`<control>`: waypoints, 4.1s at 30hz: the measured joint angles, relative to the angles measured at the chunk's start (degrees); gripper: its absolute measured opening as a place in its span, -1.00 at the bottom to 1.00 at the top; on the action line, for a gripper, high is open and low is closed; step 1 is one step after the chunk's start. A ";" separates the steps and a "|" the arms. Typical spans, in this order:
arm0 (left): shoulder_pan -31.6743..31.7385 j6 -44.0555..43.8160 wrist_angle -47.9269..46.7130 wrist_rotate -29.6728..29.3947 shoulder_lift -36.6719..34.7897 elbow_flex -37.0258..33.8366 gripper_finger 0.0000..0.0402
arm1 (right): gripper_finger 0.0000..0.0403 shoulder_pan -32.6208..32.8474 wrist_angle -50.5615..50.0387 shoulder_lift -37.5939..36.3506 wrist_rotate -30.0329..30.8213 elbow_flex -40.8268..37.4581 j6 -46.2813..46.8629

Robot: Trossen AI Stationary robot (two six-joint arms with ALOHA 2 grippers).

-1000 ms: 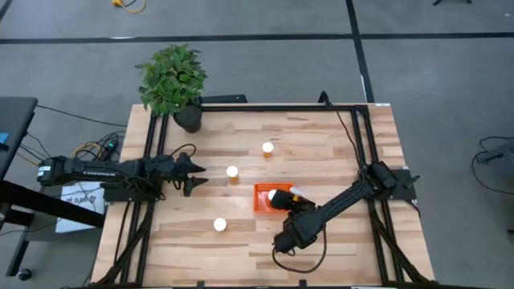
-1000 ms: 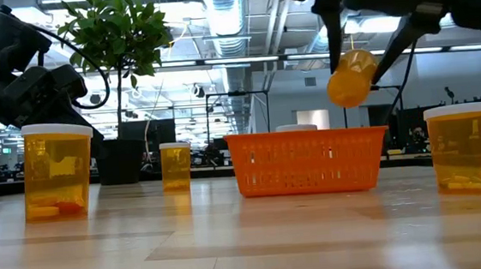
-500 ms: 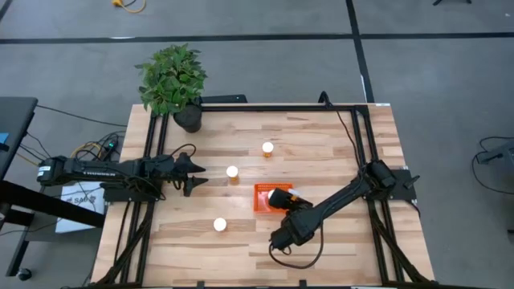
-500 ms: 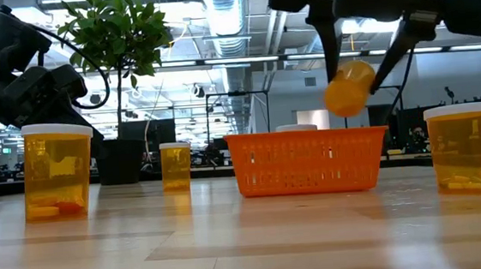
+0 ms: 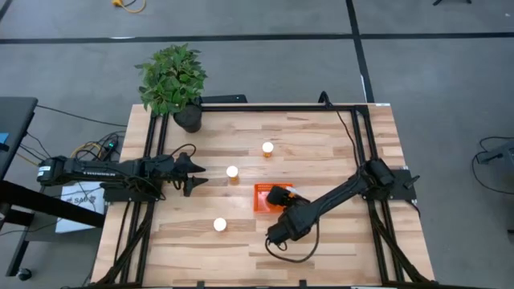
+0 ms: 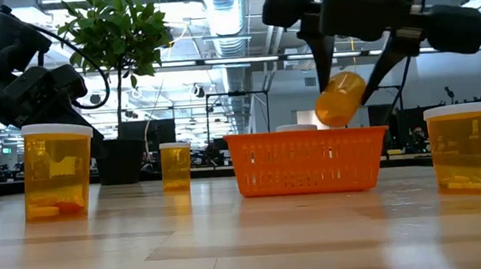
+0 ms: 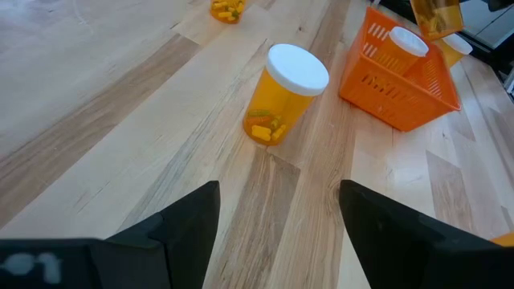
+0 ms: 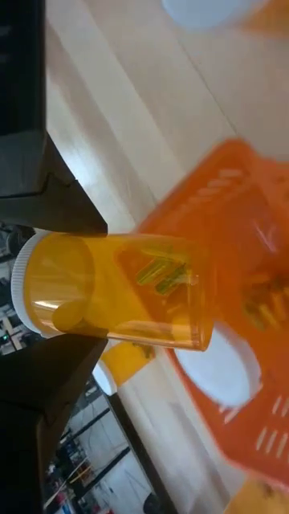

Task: Pick and place pill bottles into a basket
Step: Put the orange pill bottle into the orange bin

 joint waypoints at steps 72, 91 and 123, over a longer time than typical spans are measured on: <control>0.00 -0.01 0.00 -0.01 0.00 0.00 0.22 | 0.17 -3.27 -9.50 8.24 1.42 0.44 6.21; -0.01 -0.02 0.00 -0.02 -0.02 0.00 0.22 | 0.17 -1.01 -9.47 5.31 0.04 1.91 7.32; 0.01 0.00 0.00 -0.01 -0.02 0.00 0.22 | 0.17 -12.08 -4.30 -44.94 -24.29 -10.43 50.53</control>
